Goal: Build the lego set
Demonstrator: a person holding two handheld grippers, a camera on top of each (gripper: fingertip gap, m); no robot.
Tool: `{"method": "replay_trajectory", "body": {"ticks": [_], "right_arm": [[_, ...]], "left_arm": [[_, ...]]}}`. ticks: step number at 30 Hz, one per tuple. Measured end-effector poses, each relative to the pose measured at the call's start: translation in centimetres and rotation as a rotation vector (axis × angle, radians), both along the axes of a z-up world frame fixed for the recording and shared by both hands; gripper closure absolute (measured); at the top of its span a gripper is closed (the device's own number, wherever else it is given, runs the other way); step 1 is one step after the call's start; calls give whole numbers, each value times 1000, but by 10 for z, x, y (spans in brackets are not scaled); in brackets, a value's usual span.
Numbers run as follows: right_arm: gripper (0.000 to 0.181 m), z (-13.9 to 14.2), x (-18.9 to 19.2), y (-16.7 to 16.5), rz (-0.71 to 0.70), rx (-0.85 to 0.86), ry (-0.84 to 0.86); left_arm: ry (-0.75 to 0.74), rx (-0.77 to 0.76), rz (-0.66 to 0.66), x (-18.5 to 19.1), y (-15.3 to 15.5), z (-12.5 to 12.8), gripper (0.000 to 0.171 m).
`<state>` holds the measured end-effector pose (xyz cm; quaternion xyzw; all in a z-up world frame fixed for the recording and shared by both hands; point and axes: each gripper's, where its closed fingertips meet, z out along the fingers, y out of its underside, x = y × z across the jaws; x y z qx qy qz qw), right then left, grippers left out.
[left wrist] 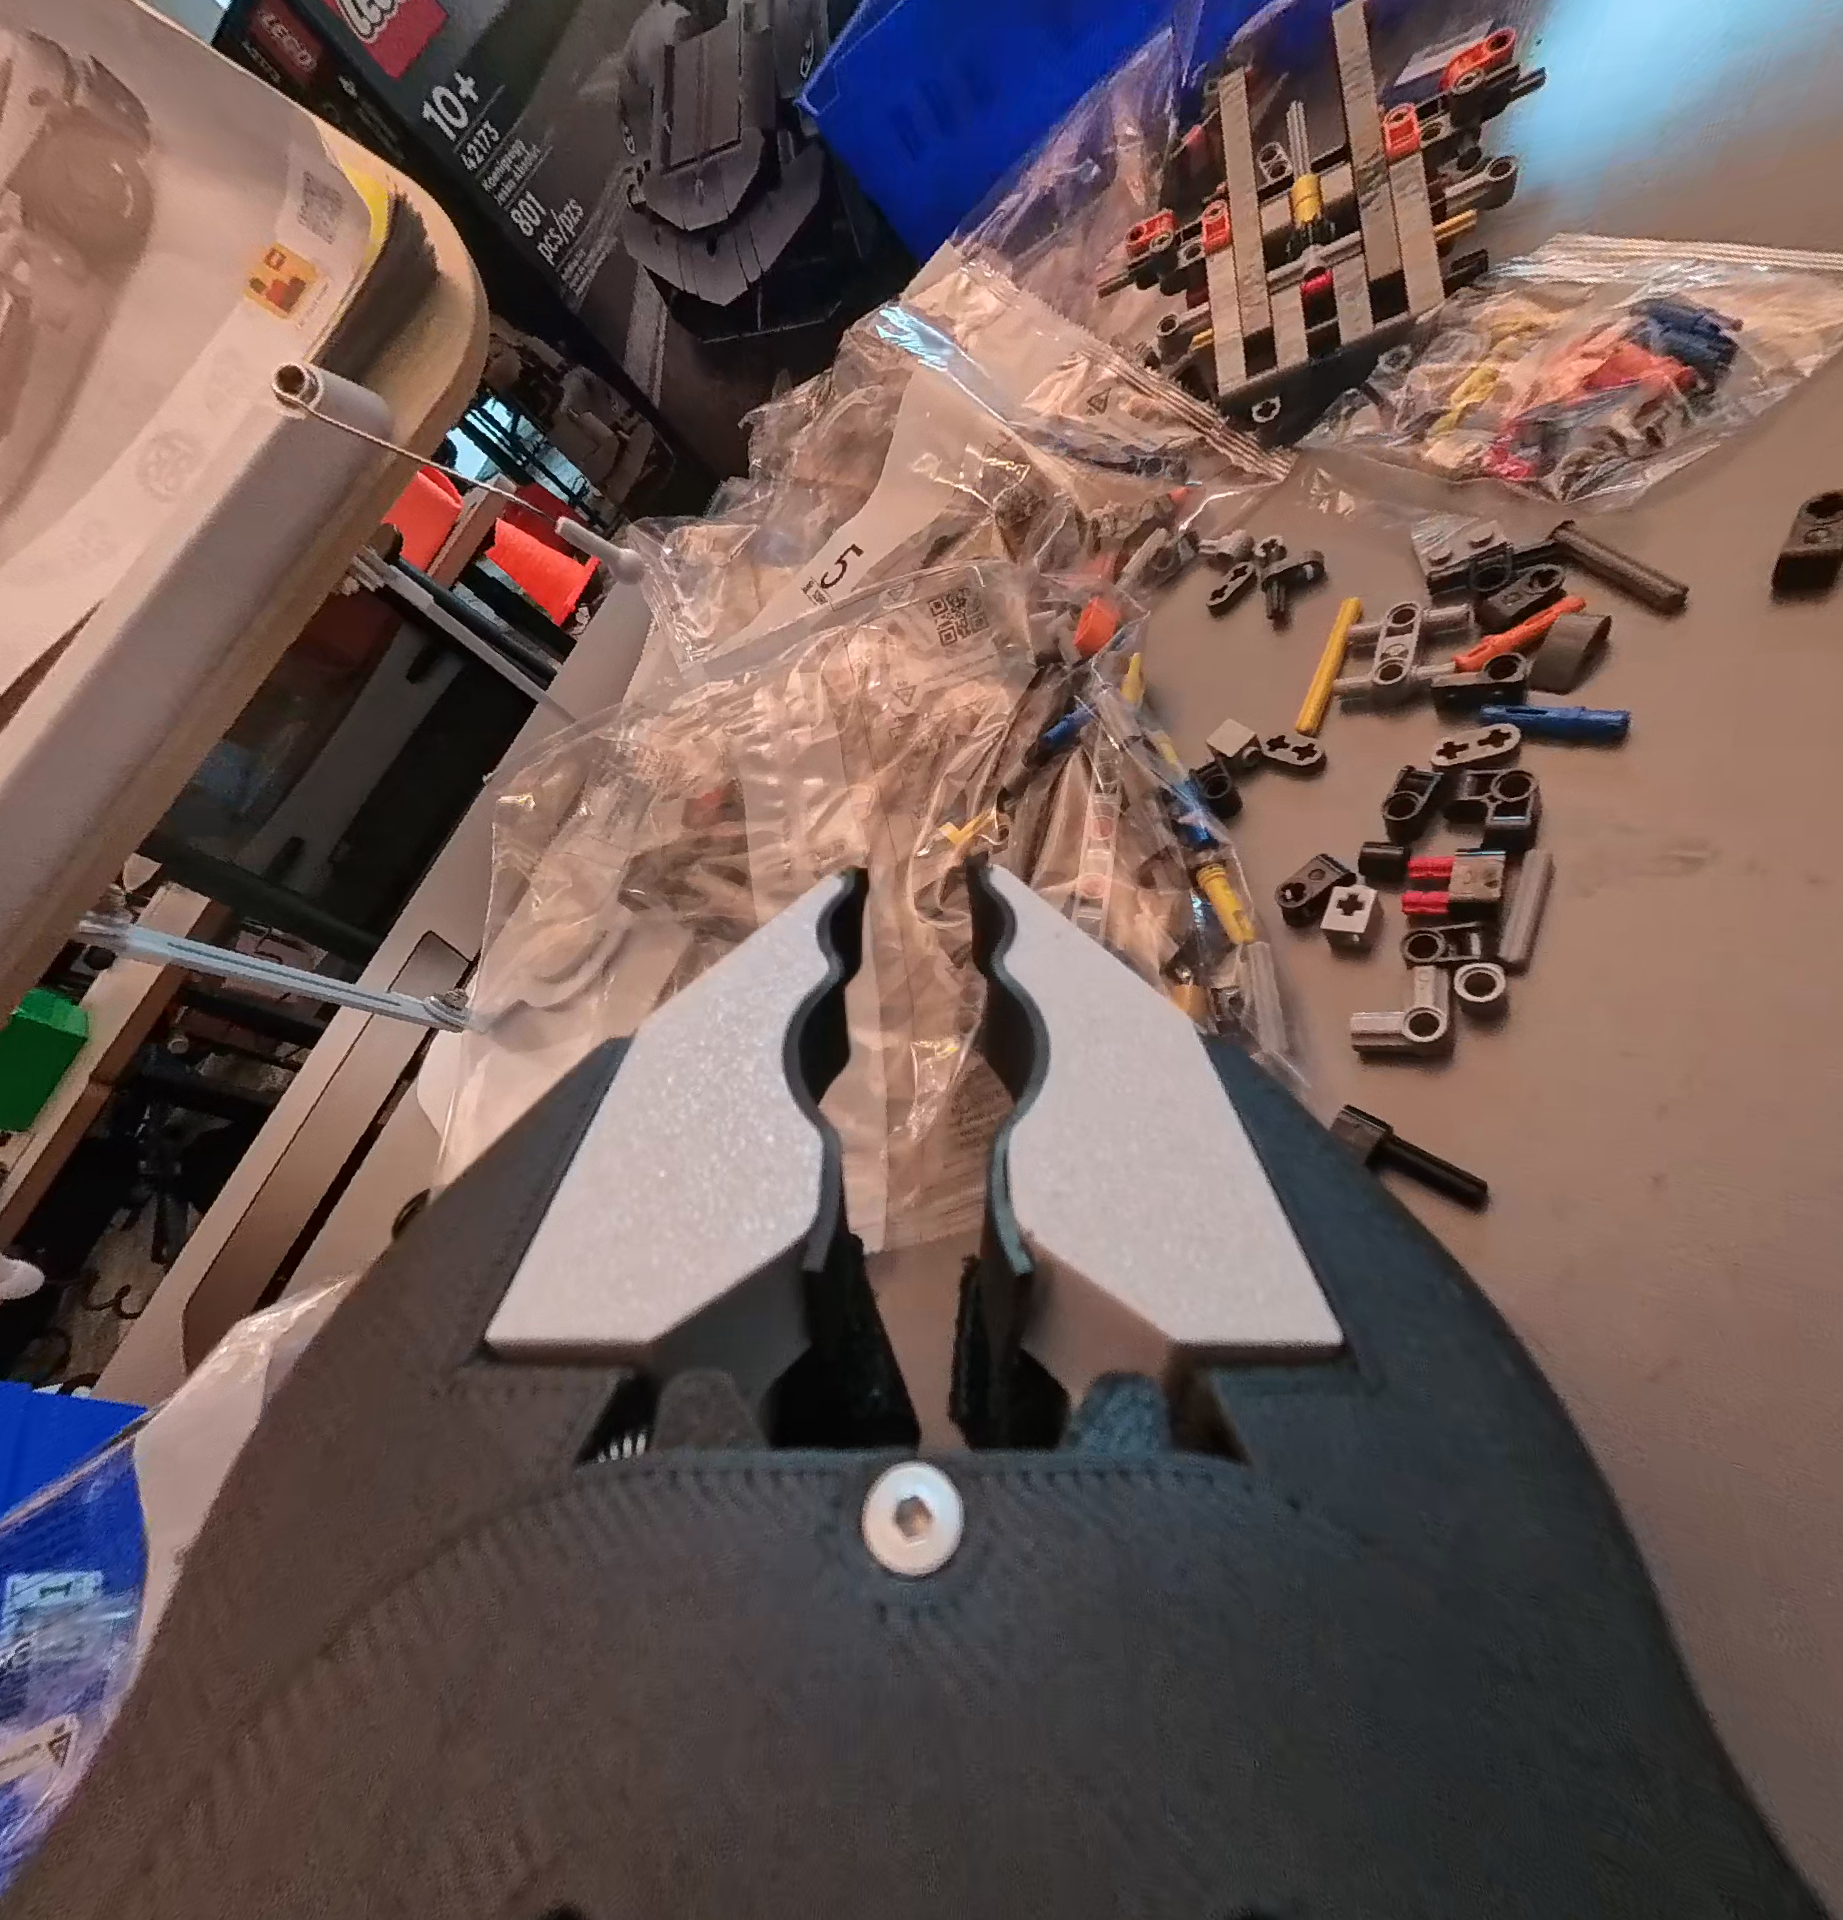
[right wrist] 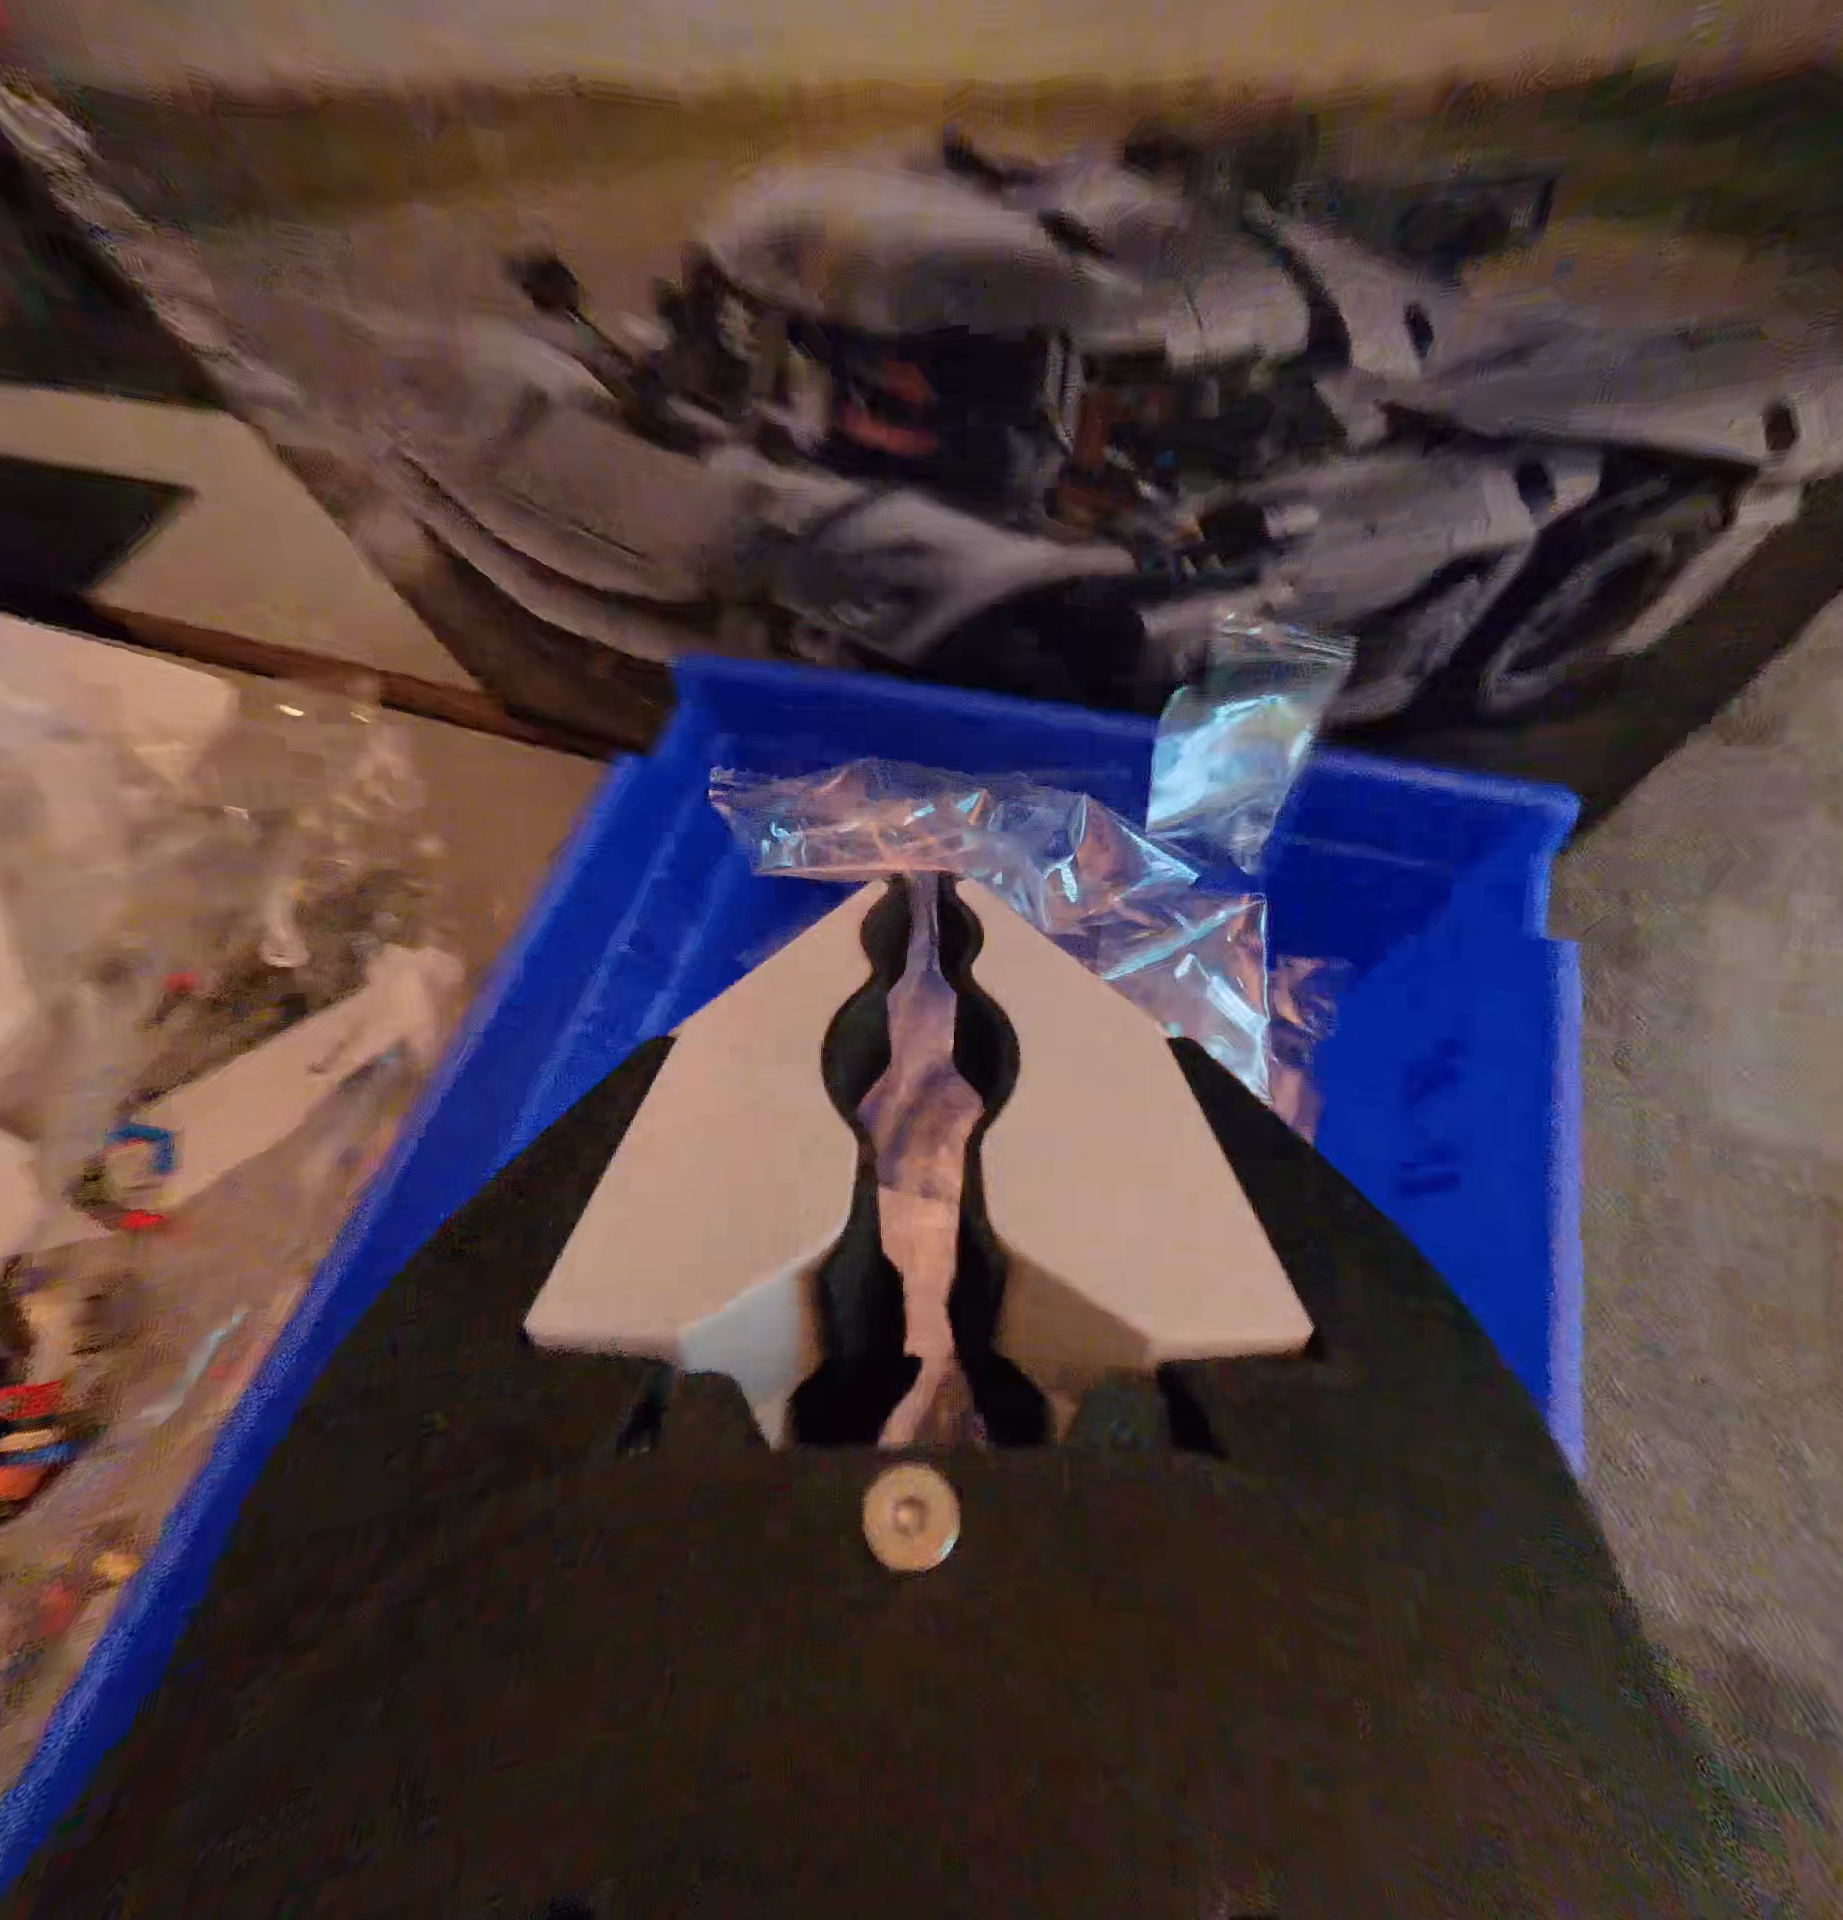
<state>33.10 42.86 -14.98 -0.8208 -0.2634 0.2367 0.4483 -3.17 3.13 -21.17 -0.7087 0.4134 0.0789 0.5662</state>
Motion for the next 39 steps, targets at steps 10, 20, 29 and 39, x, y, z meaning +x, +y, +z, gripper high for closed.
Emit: {"method": "replay_trajectory", "body": {"ticks": [10,20,29,39], "right_arm": [[179,96,-126,-147,498,480,-299],[178,40,-259,-291,806,793,-659],[172,0,-326,-340,848,999,-715],[158,-14,-344,-355,864,1011,-684]], "left_arm": [[-168,77,19,-7,5,33,147],[-544,99,-20,-1,20,84,126],[-719,-6,-44,11,38,84,99],[-753,-137,-110,20,34,67,147]]}}
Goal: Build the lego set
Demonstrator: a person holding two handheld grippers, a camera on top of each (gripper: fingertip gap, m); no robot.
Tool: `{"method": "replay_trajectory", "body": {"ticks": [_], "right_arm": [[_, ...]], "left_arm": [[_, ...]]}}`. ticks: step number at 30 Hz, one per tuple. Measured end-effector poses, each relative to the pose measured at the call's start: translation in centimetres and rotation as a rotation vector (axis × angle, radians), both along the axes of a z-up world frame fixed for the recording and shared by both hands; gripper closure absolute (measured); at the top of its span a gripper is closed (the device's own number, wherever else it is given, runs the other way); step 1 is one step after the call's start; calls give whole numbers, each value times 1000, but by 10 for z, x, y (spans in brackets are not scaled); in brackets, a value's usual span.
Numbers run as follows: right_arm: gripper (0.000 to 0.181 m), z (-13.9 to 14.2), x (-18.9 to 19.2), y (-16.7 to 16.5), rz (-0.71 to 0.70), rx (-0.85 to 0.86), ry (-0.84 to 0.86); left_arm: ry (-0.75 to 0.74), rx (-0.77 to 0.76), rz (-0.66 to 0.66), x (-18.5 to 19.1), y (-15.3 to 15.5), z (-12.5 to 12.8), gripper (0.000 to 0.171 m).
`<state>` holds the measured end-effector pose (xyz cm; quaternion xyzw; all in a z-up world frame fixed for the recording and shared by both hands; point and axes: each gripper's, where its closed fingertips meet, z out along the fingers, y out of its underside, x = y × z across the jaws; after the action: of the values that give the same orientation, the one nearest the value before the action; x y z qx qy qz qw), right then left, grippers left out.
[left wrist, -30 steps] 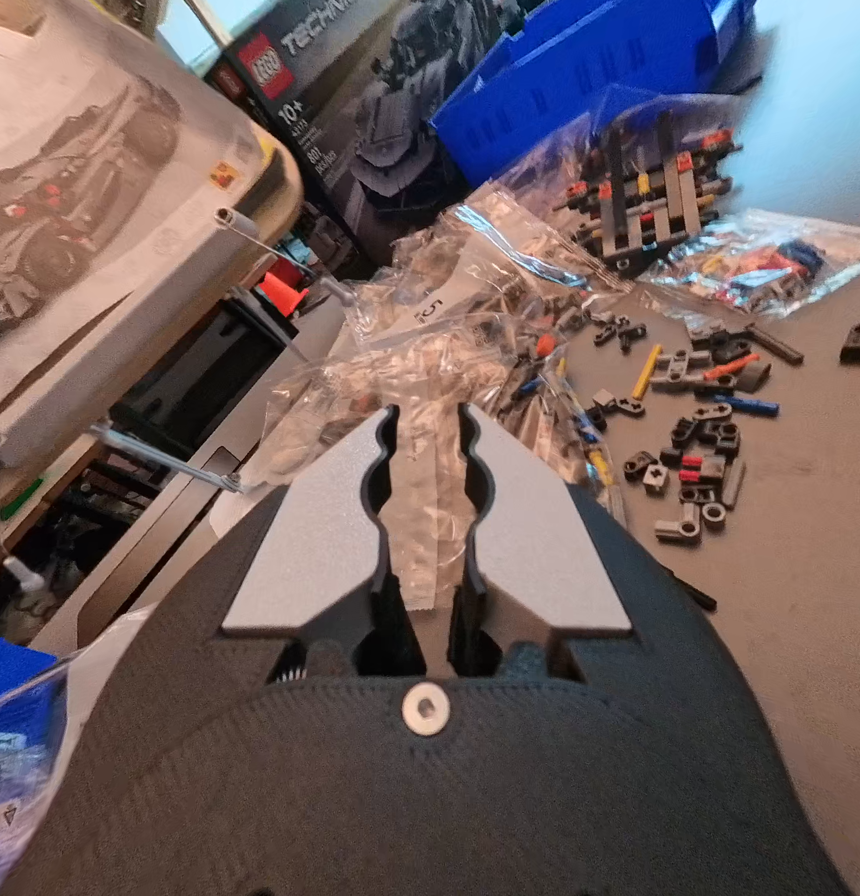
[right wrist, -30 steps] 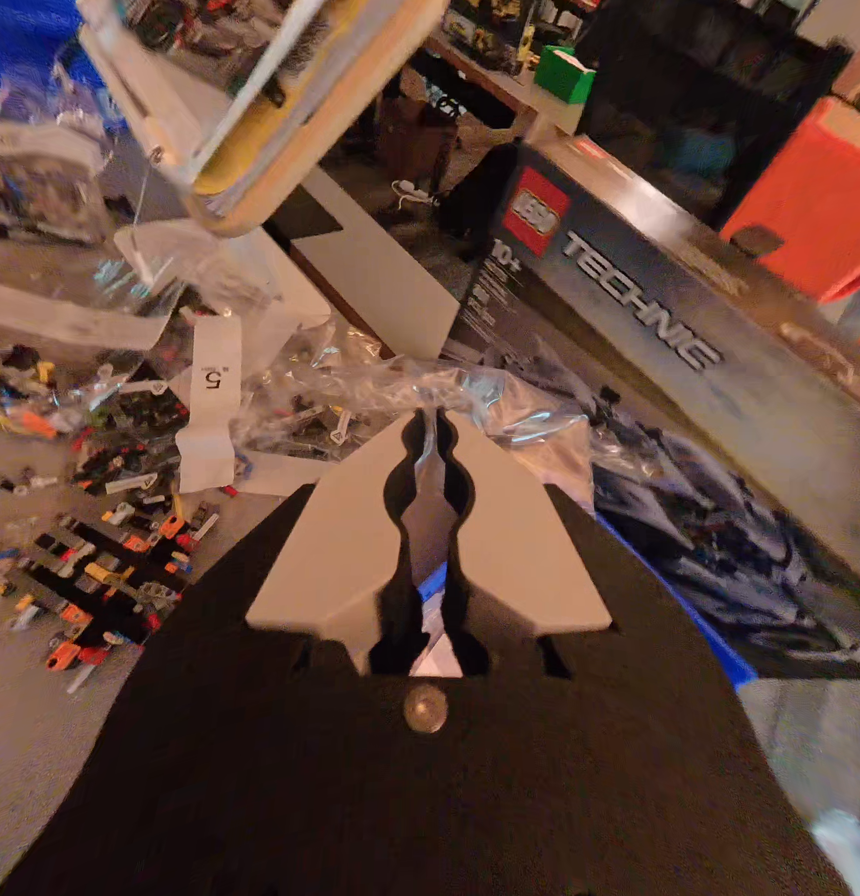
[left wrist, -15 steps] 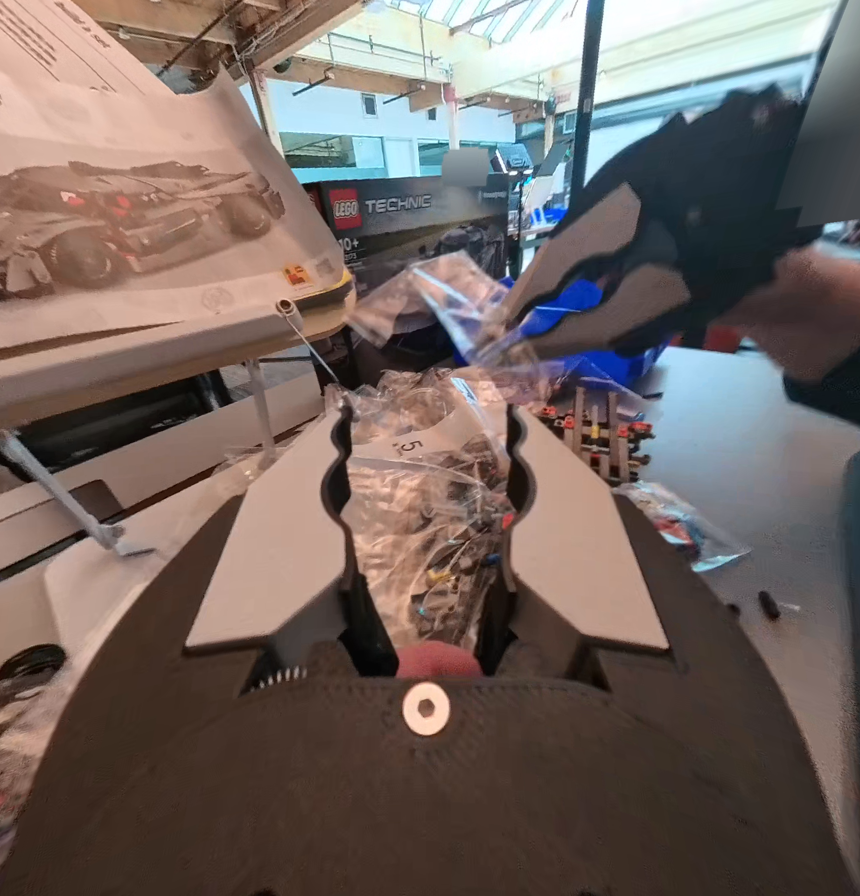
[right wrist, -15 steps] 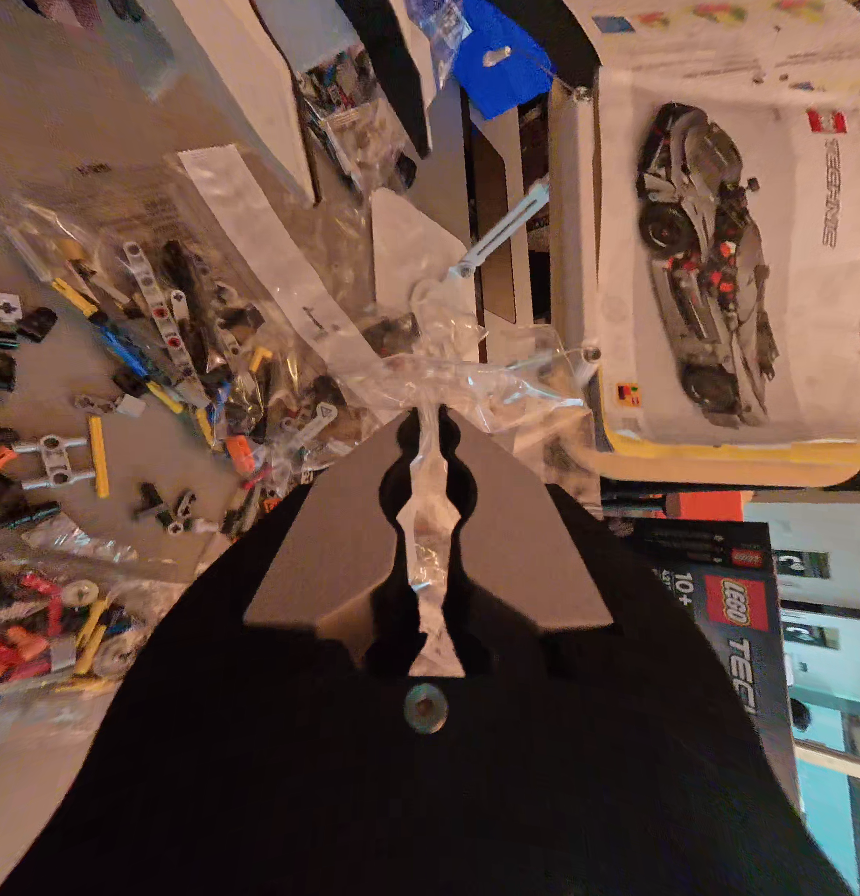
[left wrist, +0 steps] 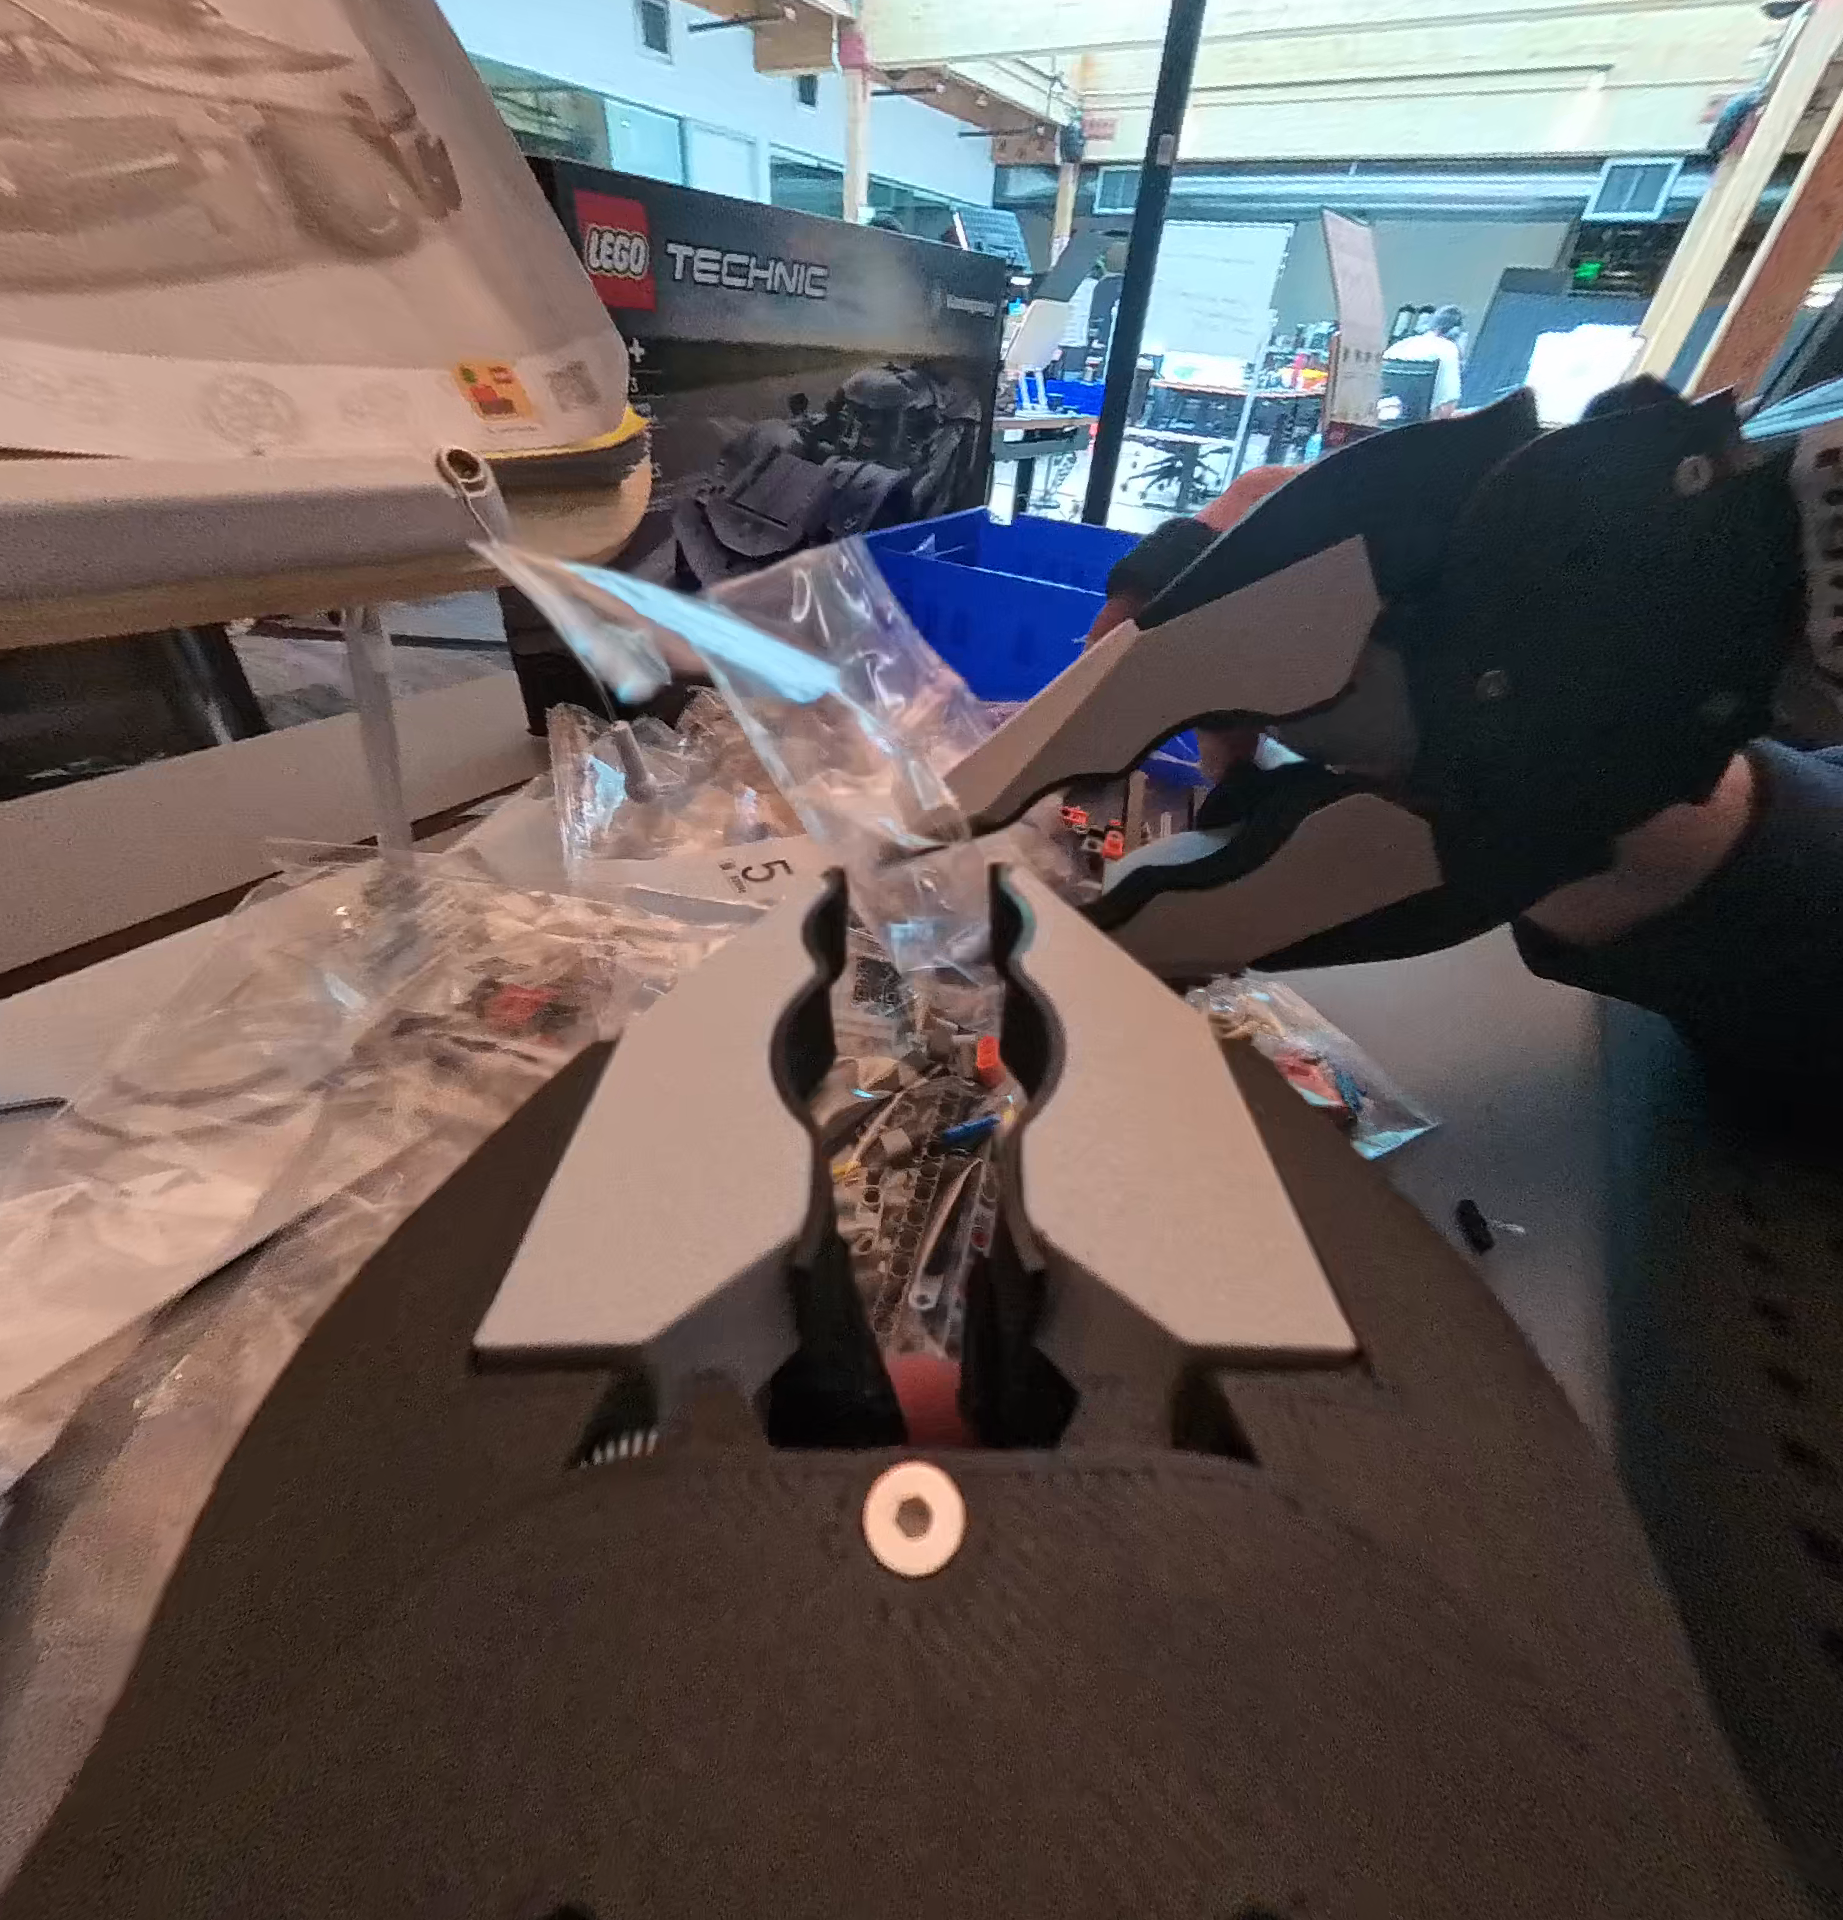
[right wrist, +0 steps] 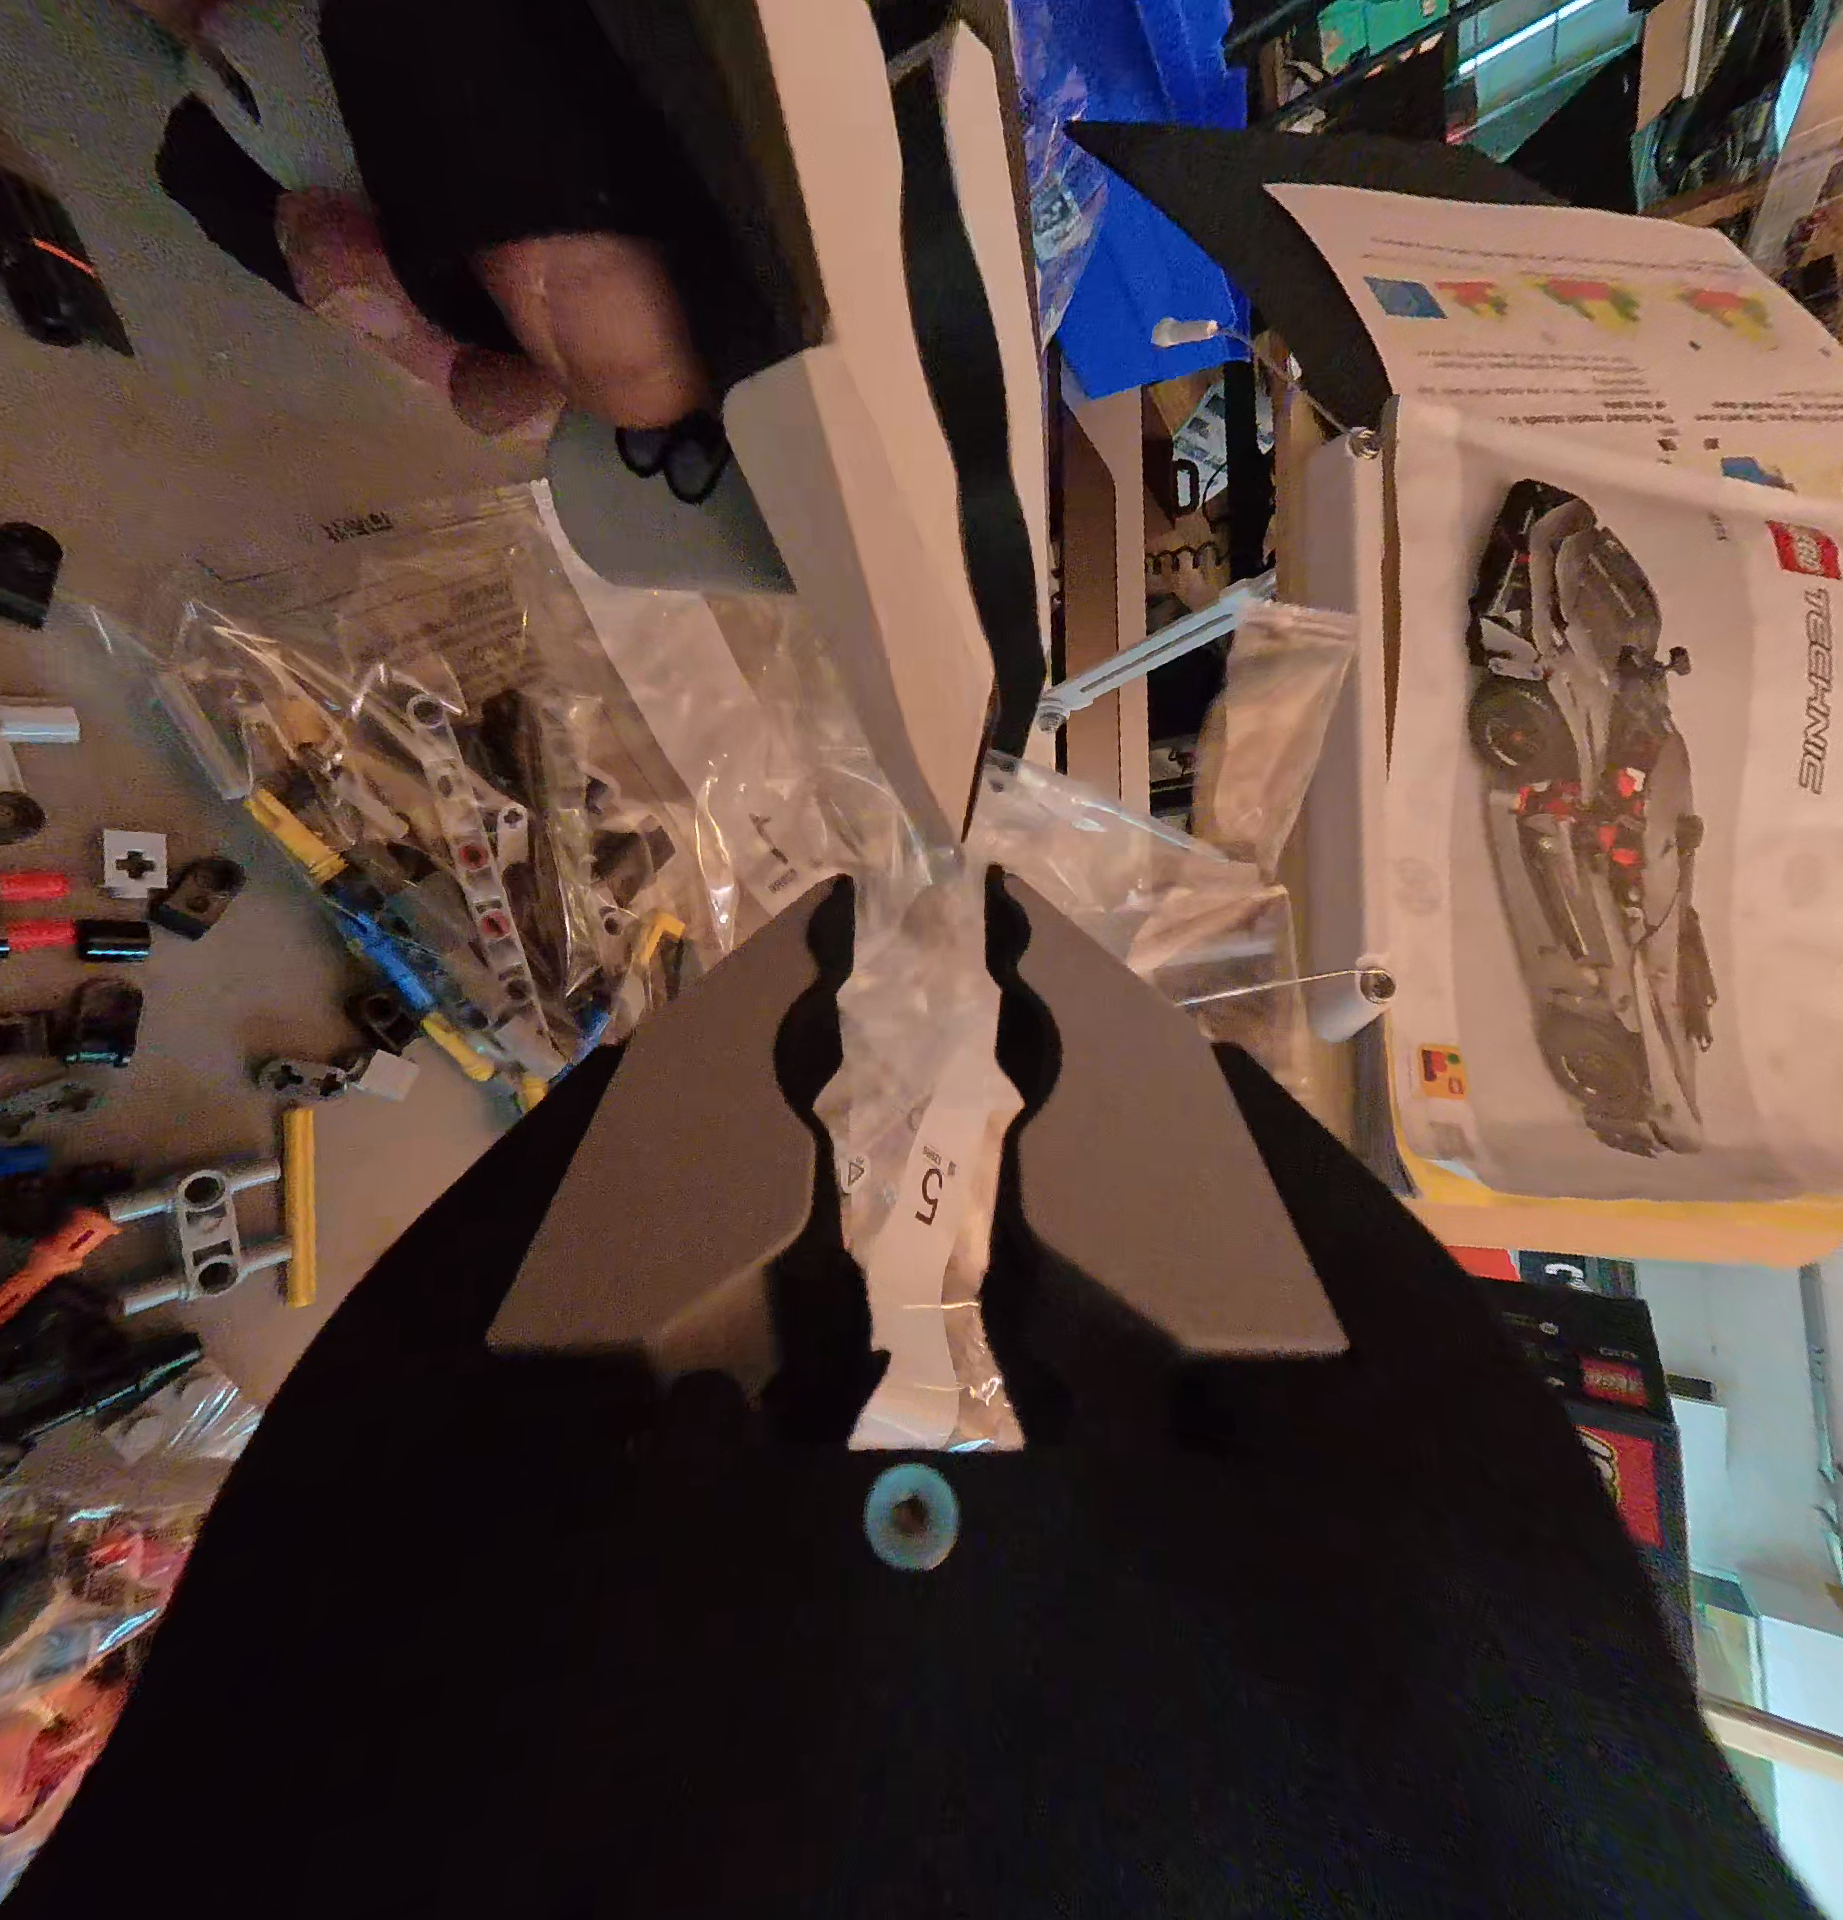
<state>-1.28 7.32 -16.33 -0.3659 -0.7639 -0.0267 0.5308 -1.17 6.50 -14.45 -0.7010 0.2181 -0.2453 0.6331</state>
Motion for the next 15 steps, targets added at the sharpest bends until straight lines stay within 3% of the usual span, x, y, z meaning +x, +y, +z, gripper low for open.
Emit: {"method": "replay_trajectory", "body": {"ticks": [5,12,15], "right_arm": [[153,6,0,1,3,-29,34],[136,21,10,6,29,-206,153],[118,24,16,20,-22,-354,215]], "left_arm": [[-31,-21,-21,-3,-1,-1,170],[-31,-19,-15,-9,0,-1,171],[-48,-13,-22,-11,1,0,171]]}}
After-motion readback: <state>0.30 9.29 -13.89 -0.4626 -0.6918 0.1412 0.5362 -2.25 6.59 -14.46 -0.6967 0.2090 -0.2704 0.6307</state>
